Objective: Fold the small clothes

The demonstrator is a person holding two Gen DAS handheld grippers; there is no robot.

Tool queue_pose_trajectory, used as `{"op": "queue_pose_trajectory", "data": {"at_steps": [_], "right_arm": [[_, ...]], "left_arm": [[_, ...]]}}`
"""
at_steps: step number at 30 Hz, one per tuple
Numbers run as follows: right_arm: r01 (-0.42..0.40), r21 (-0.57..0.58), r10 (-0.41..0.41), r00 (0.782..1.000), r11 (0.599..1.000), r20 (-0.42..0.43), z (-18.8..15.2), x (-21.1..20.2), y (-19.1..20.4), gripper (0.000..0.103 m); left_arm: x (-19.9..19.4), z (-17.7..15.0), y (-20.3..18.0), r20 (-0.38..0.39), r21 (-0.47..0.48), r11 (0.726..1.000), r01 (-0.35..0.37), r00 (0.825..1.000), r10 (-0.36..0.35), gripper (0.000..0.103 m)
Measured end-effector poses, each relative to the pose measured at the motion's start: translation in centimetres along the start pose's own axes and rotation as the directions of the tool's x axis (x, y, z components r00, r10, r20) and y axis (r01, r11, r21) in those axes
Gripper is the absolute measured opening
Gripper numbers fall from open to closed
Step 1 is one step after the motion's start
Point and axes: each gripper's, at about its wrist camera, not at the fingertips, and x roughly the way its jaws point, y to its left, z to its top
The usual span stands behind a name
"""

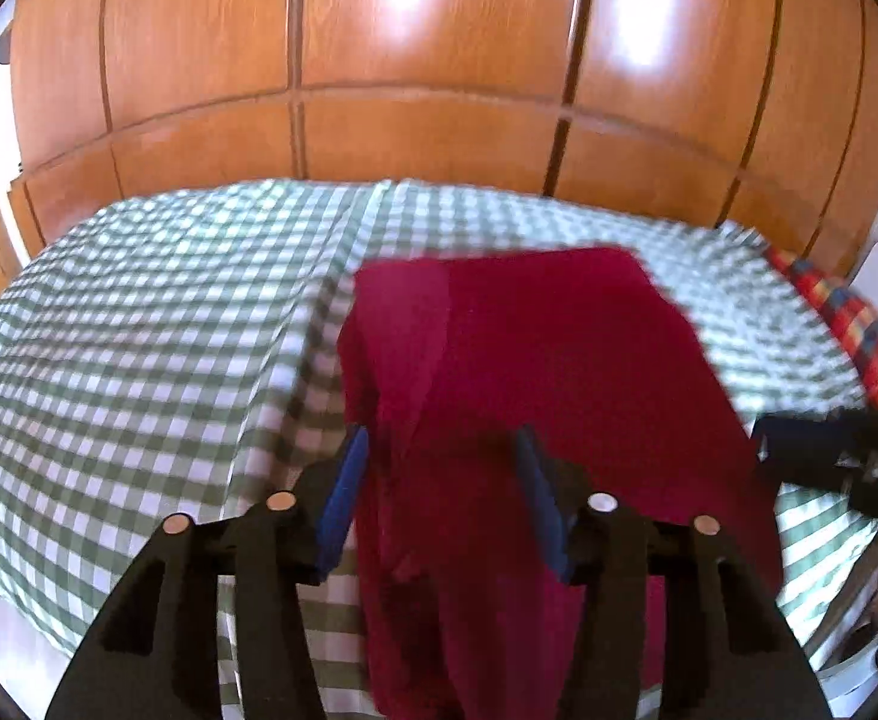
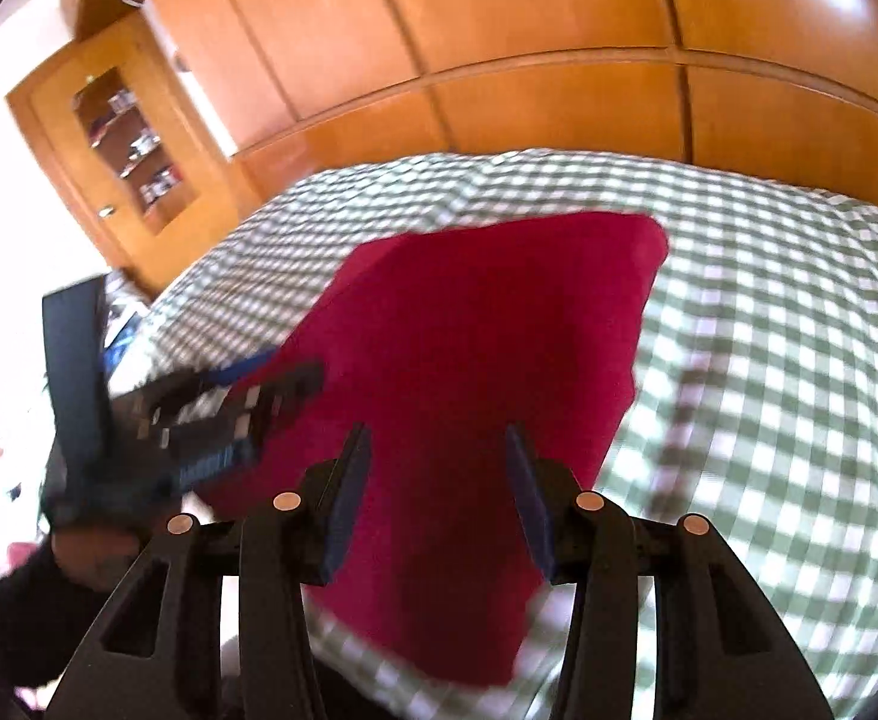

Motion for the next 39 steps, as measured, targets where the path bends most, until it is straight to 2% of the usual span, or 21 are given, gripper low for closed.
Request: {"op": "queue_pose_trajectory", "data": {"at_steps": [4,7,9,16,20,24,28,33,39], "right_arm": [[0.046,0.011,-0.046,0.999,0.999,0.010,1.5,1.6,-0.8,0.045],[0.093,0.010,-0.092,0.995,0.996,-0.048,1.2,4.7,-1.2,0.045],[0.116,-0.002,-0.116,0.992,0.993,-0.052,0.9,6.0,-1.2,0.045],[0.120,-0.007,-0.120,0.992,0.993,-0.035,0.6,6.0,-1.1,0.046],[0.119,-0.008,-0.119,0.993,0.993,-0.026,0.6,5.9,-0.9,0.048],[0.111,-0.028,-0.112,0.994,0.993,-0.016,0.9,5.7,-0.5,0.064],[0.145,-0.068,-0.145,0.989,0.987,0.000,0.9,4.7,0.5,0.064],[0.134,-0.102,-0.133,0.991,0.986,0.022,0.2,2.2,1.3,0.064],[0.134,-0.099,-0.136,0.991,0.986,-0.012,-2.5,1.2,1.1,0.064]], "left_arm": [[0.6,-1.0,0.7,-0.006,-0.036,0.999,0.011,1.000,-0.011,0.049],[0.9,-1.5,0.9,0.003,-0.047,0.999,0.011,1.000,-0.011,0.049],[1.2,-1.7,0.9,0.005,-0.049,0.999,0.012,1.000,-0.012,0.049],[1.3,-2.4,1.5,0.024,-0.075,0.996,0.040,0.999,-0.038,0.051],[1.0,-2.5,1.9,0.030,-0.103,0.994,0.047,0.999,-0.045,0.055],[0.6,-2.5,2.3,0.039,-0.110,0.993,0.041,0.999,-0.037,0.062],[0.1,-2.5,2.4,0.046,-0.104,0.994,0.029,0.999,-0.025,0.064],[-0.3,-2.5,2.4,0.051,-0.103,0.995,0.020,0.999,-0.015,0.065],[-0.3,-2.8,2.7,0.051,-0.117,0.993,0.012,0.999,-0.006,0.073]]}}
